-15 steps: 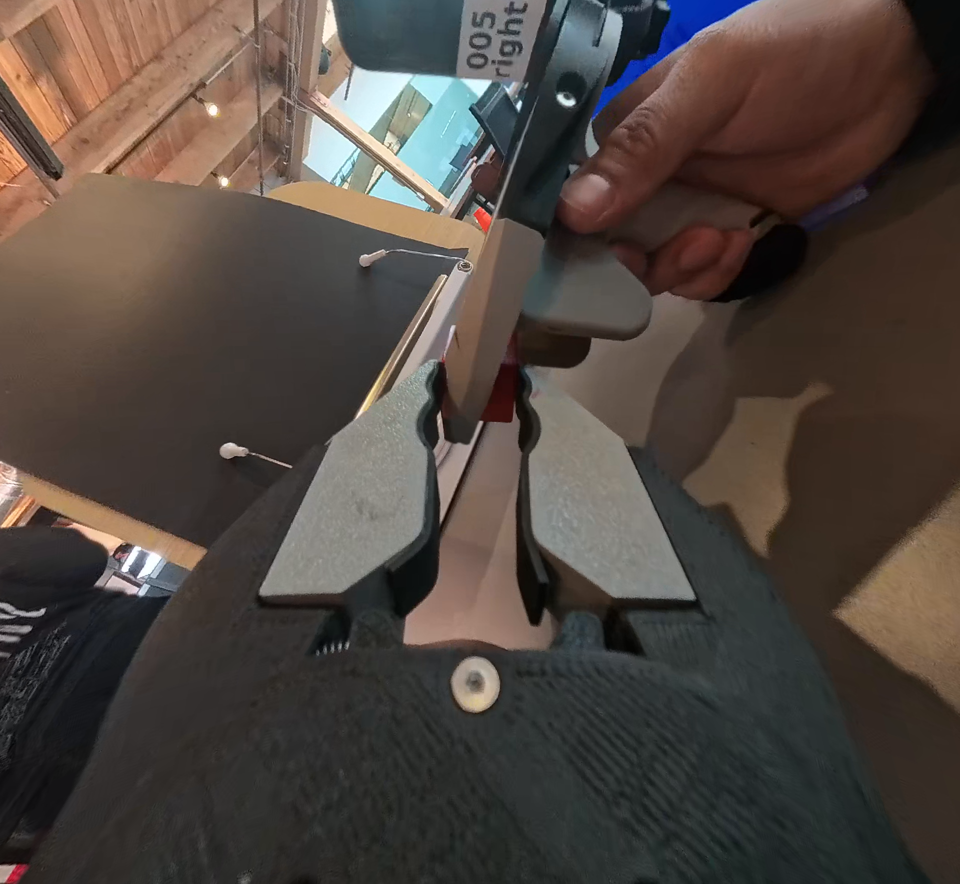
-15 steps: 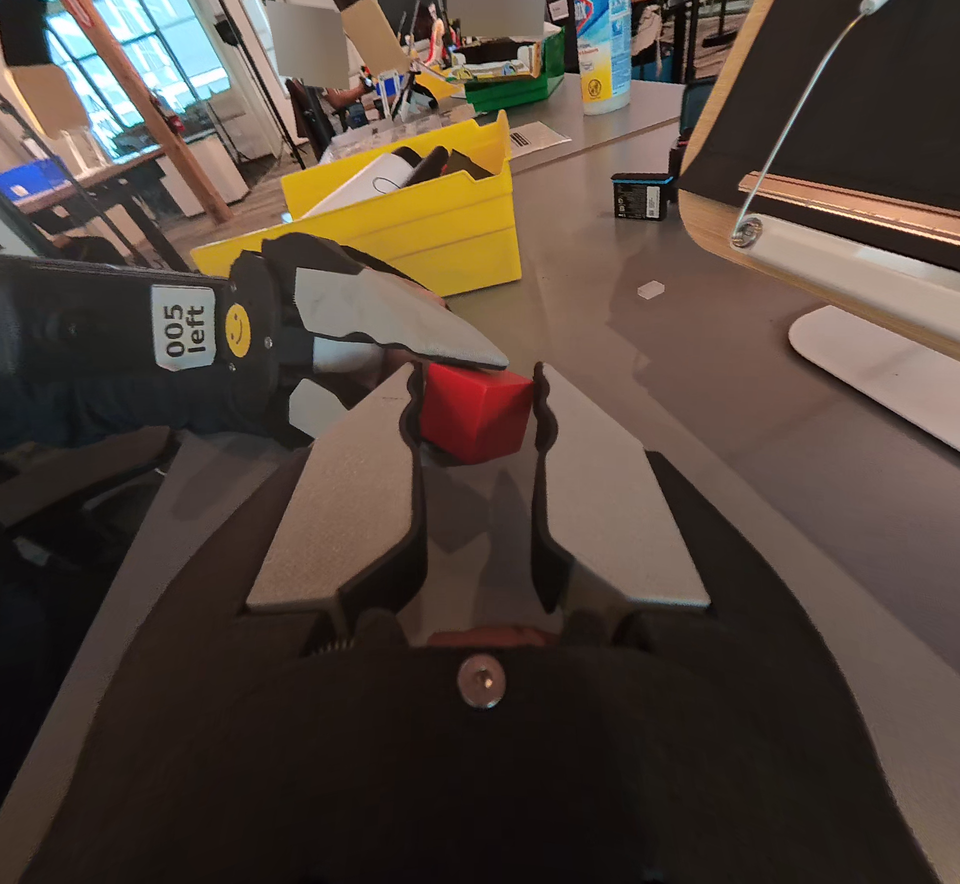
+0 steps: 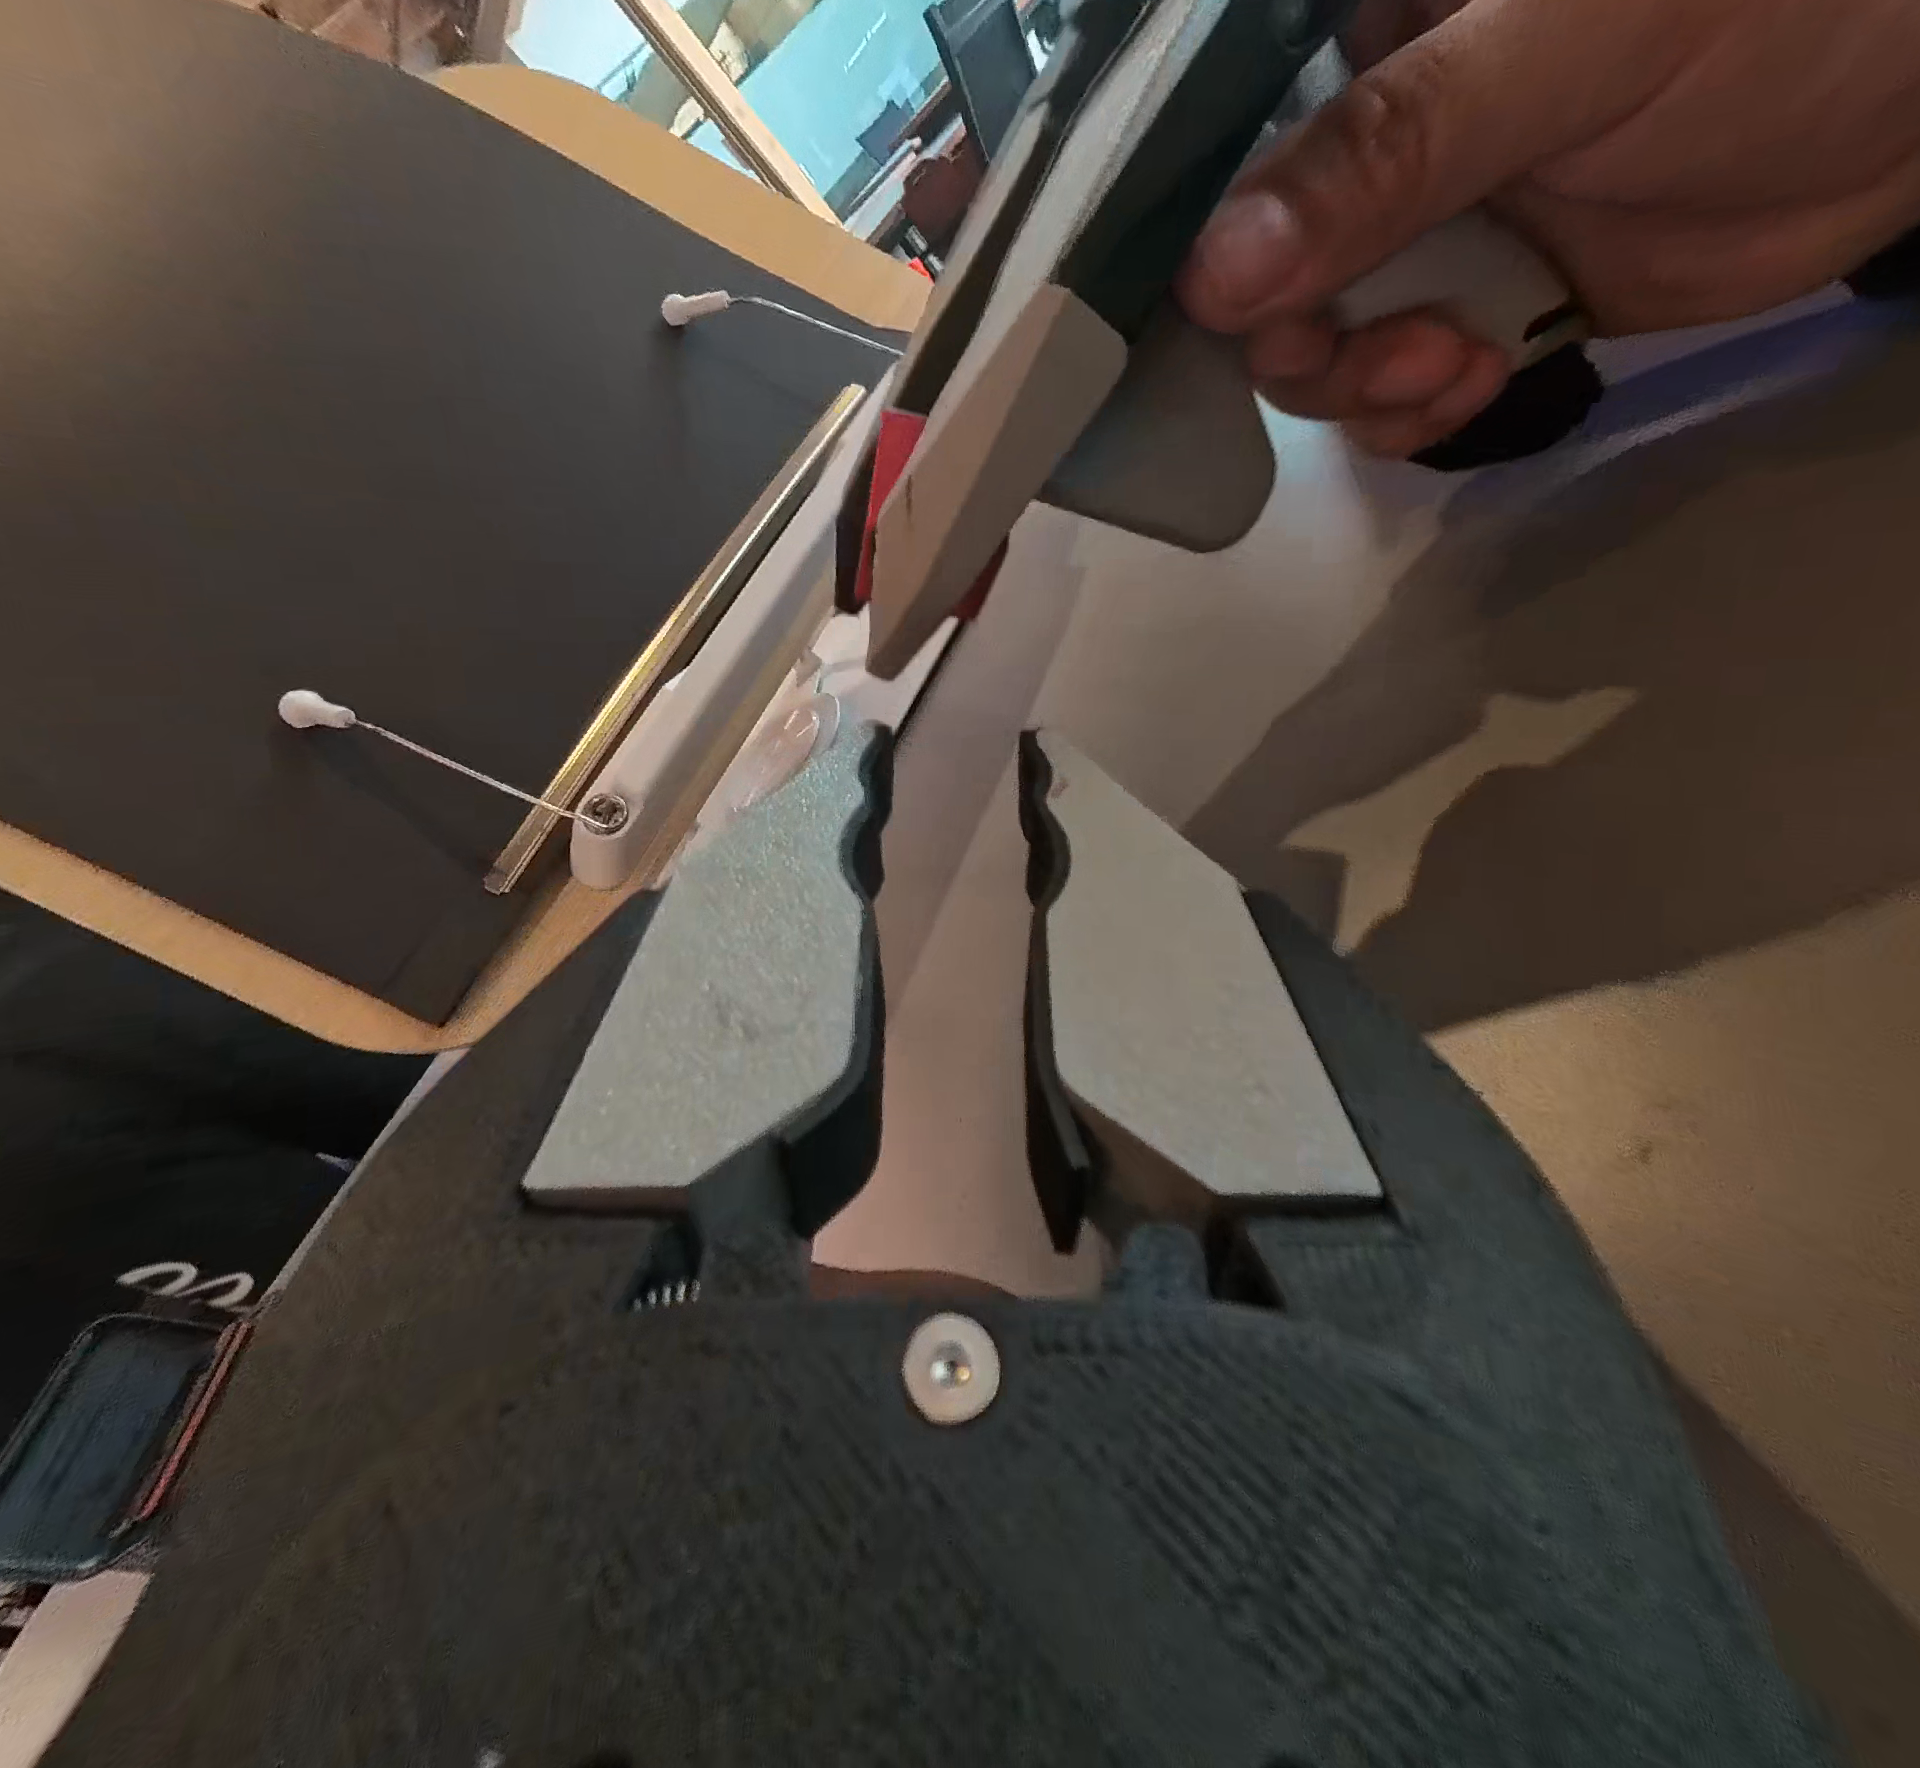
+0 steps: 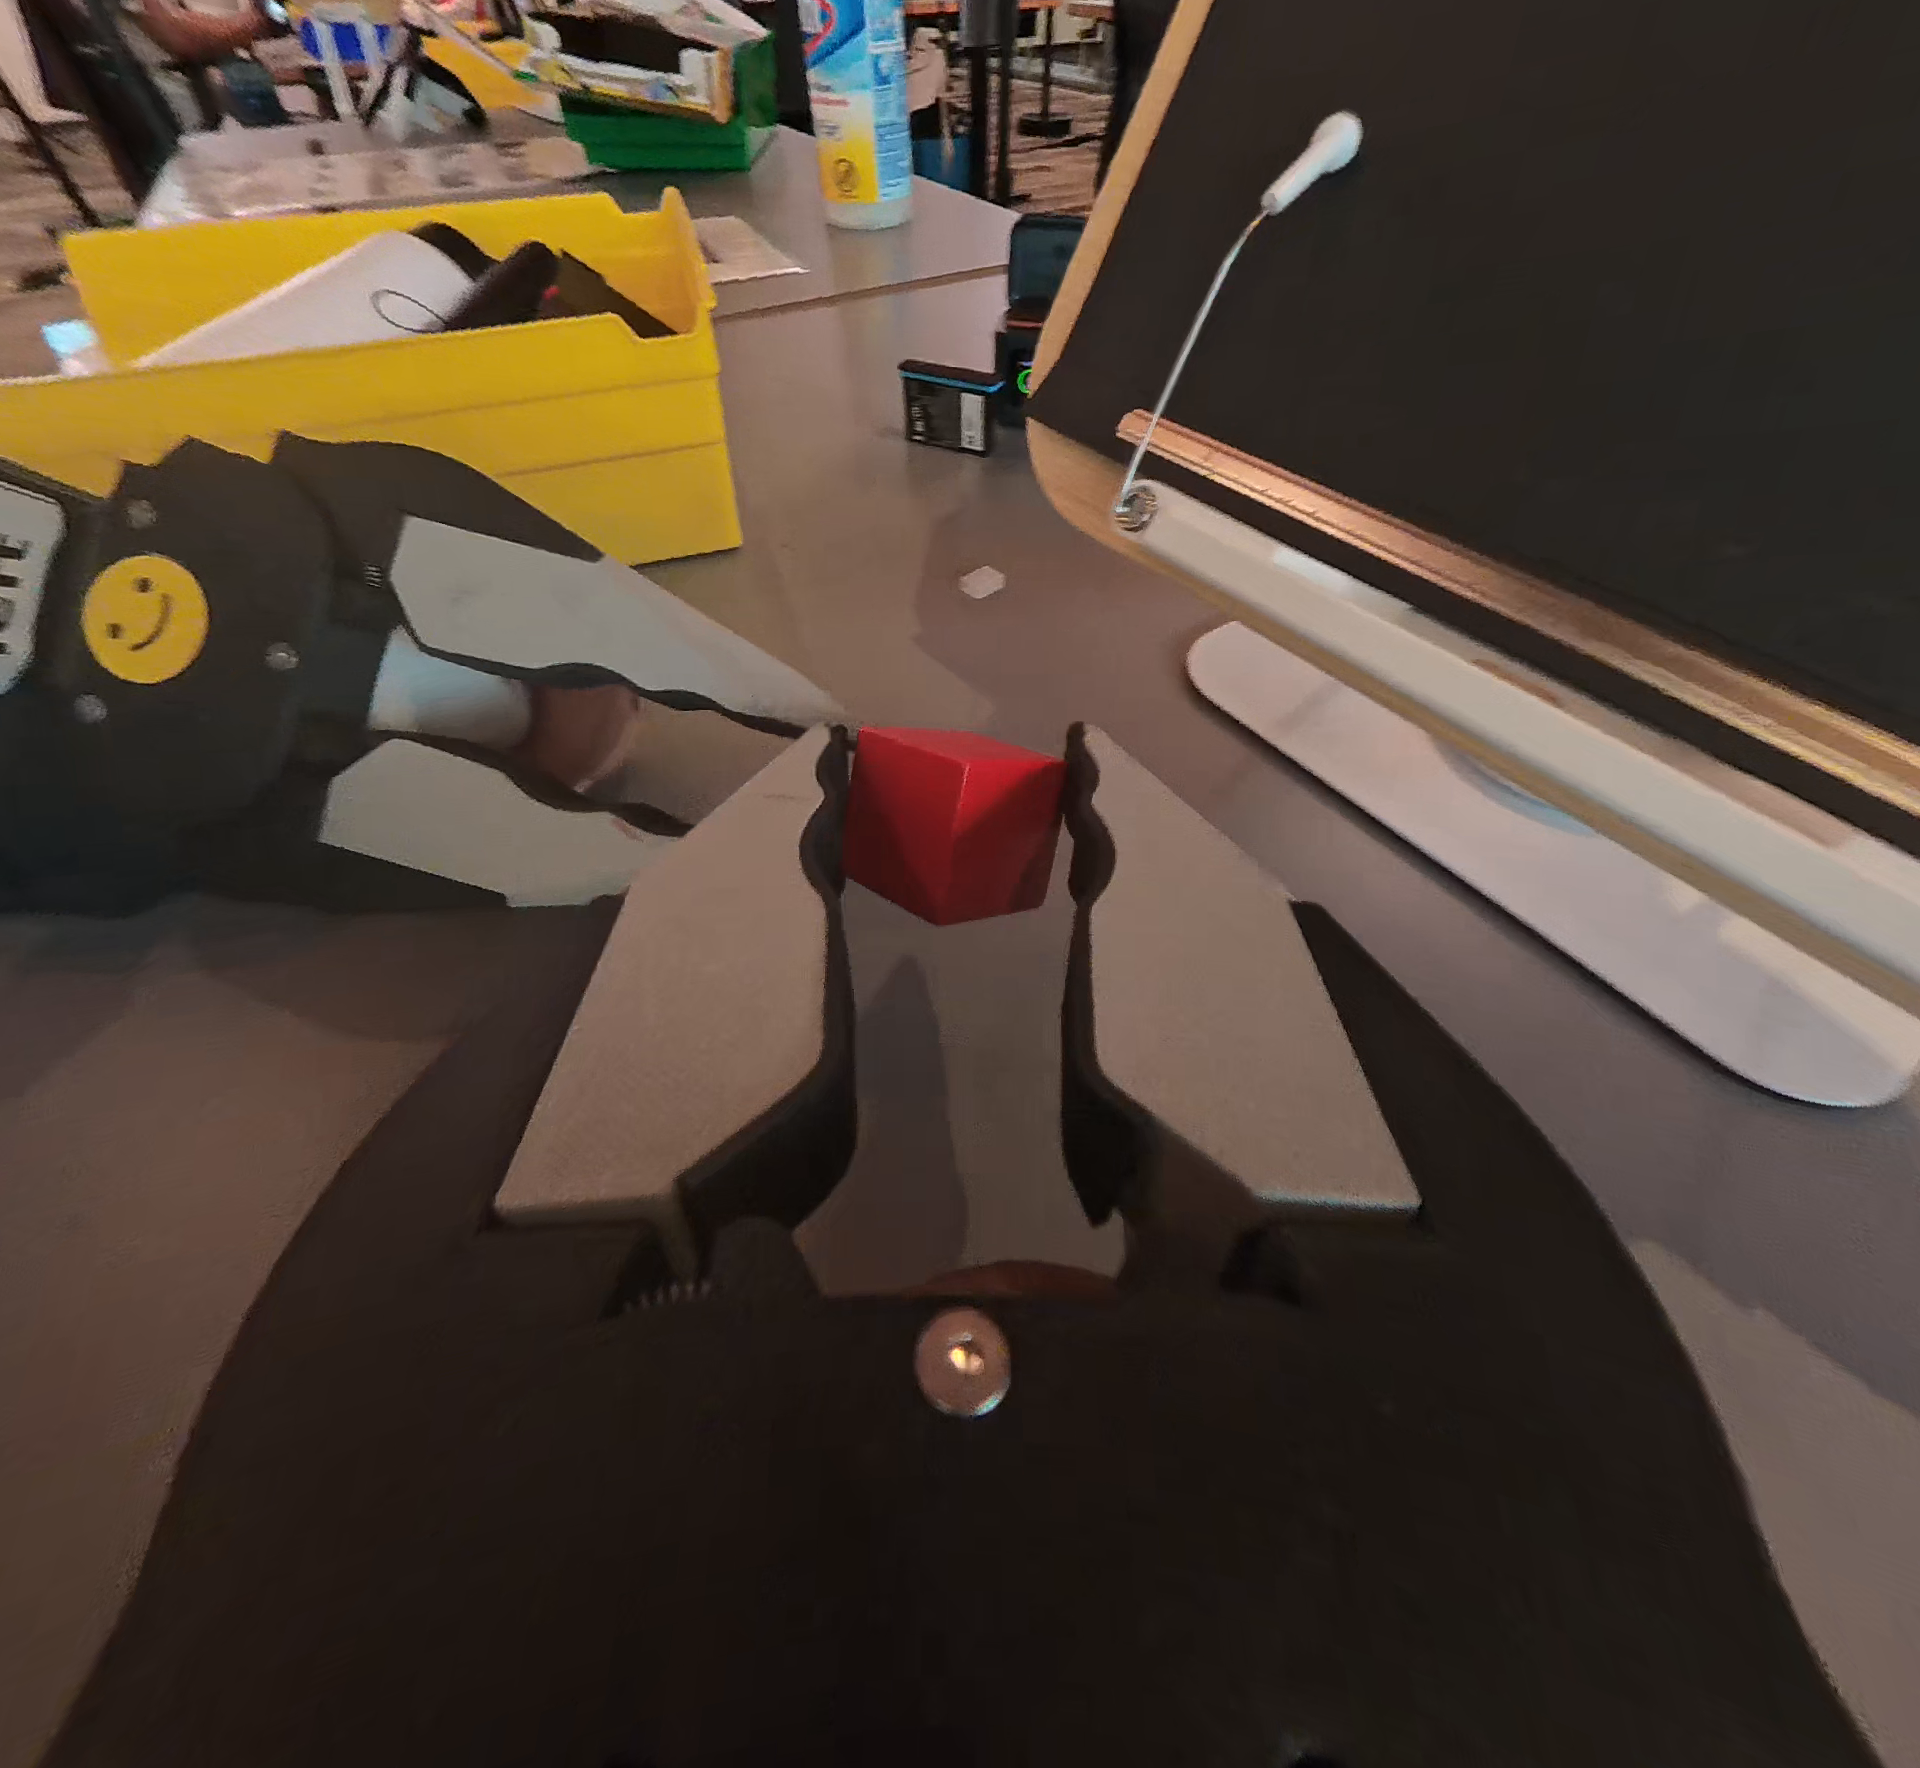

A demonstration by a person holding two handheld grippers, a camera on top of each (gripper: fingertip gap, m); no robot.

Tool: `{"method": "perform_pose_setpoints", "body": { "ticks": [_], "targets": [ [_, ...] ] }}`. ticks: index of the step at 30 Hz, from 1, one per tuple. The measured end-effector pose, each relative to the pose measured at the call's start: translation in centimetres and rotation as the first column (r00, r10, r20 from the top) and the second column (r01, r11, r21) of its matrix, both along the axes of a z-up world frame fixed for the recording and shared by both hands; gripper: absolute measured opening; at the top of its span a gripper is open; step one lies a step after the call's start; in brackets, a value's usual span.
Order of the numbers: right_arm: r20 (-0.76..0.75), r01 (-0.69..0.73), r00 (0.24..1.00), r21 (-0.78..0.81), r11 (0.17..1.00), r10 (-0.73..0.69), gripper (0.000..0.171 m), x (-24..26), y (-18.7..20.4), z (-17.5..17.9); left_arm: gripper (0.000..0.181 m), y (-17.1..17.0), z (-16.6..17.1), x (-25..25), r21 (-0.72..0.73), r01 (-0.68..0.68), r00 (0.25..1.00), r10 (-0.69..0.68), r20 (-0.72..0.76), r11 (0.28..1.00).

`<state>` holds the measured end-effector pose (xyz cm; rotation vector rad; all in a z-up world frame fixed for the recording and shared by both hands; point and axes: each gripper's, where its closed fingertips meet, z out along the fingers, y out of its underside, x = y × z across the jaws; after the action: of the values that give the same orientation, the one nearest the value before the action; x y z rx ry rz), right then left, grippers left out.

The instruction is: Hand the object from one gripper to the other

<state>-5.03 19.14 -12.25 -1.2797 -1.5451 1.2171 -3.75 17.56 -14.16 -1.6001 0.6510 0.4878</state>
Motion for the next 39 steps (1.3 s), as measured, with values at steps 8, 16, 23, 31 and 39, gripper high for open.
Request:
{"method": "perform_pose_setpoints", "body": {
  "ticks": [8,16,23,31,39],
  "targets": [
    [-0.044,0.075,0.997,0.2,0.977,-0.068,0.038,0.3,0.7,0.8,0.023,0.0,-1.0,-1.6,-0.141,-0.086,0.985,0.105,0.137,0.986],
    [-0.131,0.159,0.987,0.659,0.736,-0.096,0.038,0.6,0.5,1.4,0.049,-1.3,0.7,-0.9,-0.208,0.117,0.755,0.049,0.653,0.971],
    [-0.148,0.148,0.988,0.828,0.542,-0.043,0.039,0.7,-0.9,1.1,0.056,-2.4,3.4,0.4,-0.086,0.332,0.451,-0.078,0.889,0.94],
    [-0.142,0.142,0.99,0.965,0.222,-0.014,0.038,0.1,-3.6,0.0,0.065,-2.3,2.4,2.9,-0.119,0.424,0.399,-0.067,0.914,0.898],
    [-0.149,0.147,0.989,0.98,0.137,0.005,0.038,0.0,-4.8,-0.5,0.036,-2.2,1.1,3.1,-0.165,0.443,0.418,-0.04,0.907,0.881]
  ]
}}
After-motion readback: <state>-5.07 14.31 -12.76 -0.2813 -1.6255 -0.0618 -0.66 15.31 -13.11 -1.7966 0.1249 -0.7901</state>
